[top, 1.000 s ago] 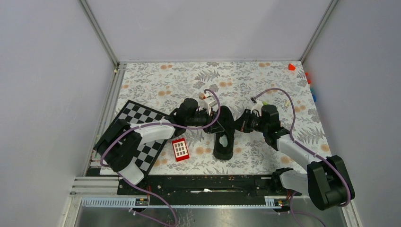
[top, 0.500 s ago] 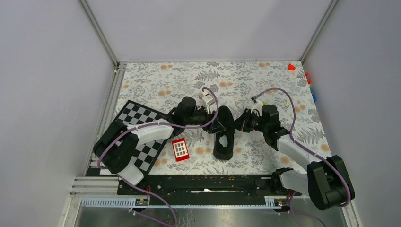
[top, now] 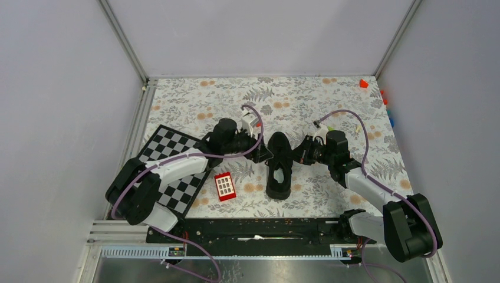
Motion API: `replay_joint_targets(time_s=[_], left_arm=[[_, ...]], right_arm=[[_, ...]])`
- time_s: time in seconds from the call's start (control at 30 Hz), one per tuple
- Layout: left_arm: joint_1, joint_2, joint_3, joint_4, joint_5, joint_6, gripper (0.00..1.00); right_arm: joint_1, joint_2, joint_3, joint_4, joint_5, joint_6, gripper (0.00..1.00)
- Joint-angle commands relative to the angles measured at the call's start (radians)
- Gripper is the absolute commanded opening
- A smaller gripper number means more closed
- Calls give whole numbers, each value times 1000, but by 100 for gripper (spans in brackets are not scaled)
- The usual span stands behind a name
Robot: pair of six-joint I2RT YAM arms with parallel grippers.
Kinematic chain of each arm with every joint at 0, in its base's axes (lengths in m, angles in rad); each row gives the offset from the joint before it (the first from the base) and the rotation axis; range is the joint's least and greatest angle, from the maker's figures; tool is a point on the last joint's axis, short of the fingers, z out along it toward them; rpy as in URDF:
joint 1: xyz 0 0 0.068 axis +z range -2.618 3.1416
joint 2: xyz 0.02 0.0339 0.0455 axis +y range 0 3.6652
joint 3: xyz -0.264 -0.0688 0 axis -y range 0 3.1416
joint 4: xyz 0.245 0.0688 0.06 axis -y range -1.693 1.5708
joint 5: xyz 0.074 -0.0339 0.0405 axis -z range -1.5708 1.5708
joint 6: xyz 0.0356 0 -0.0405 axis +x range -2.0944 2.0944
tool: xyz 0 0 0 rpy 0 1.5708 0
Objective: Tie the shoes
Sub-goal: Tie the shoelace on the shoe.
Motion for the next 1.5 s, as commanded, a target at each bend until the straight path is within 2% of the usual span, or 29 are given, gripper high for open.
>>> replay_joint_targets(time_s=[0.0,0.17,0.47,0.77,0.9,1.03,1.1,1.2,1.47], left_arm=[[32,-70,-22,-12,-82,-37,70],[34,-78,-1,-96,-98,-102,70],[34,-90,-64,-1,29,-292,71],[31,-26,-69,108,129,-400,58],[14,16,-39,95,159,-396,54],[7,45,-15,48,155,-378,44],[6,47,-9,30,150,-366,30],[6,33,-12,33,129,-361,0],[25,-44,-52,73,-2,-362,0]], right_arm=[[-1,3,9,42,-7,6,0],[-2,5,11,40,-10,5,0],[-2,4,12,31,-11,3,0],[-2,6,13,31,-13,3,0],[-2,10,14,33,-13,2,0],[-1,10,17,34,-12,3,0],[-2,10,18,34,-12,2,0],[-1,10,18,34,-12,3,0],[-4,-27,1,30,31,14,0]])
